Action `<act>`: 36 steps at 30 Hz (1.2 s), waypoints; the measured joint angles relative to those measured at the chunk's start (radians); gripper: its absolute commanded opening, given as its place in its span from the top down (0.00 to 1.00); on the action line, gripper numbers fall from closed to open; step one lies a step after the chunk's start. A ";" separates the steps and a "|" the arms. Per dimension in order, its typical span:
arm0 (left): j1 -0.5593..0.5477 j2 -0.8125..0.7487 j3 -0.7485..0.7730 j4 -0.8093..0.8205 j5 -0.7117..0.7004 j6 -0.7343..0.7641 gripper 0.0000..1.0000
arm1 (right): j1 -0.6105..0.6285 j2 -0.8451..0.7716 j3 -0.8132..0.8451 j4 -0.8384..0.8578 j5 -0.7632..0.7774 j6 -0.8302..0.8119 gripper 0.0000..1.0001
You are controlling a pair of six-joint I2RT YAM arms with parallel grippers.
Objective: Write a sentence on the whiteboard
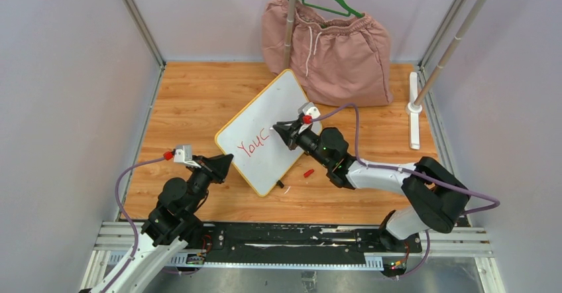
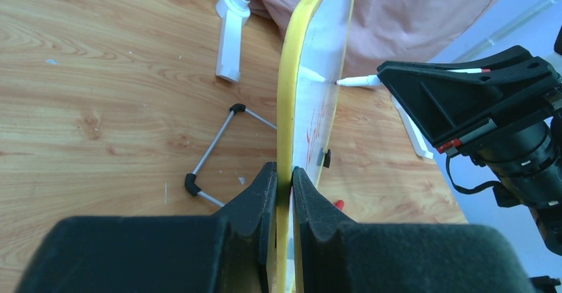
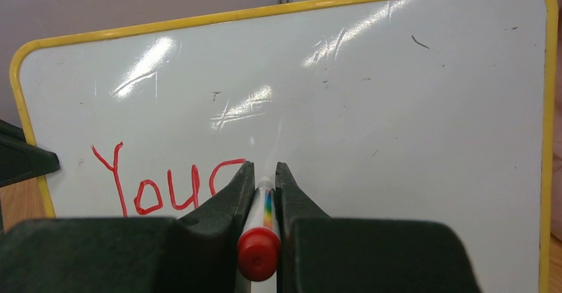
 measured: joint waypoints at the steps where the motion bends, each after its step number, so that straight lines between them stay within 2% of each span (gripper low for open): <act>1: 0.000 0.000 0.000 0.000 0.000 0.000 1.00 | 0.000 0.003 0.004 0.000 0.000 0.000 1.00; 36: 0.000 0.000 0.000 -0.003 -0.003 0.000 1.00 | 0.014 0.018 -0.020 0.002 -0.025 0.007 1.00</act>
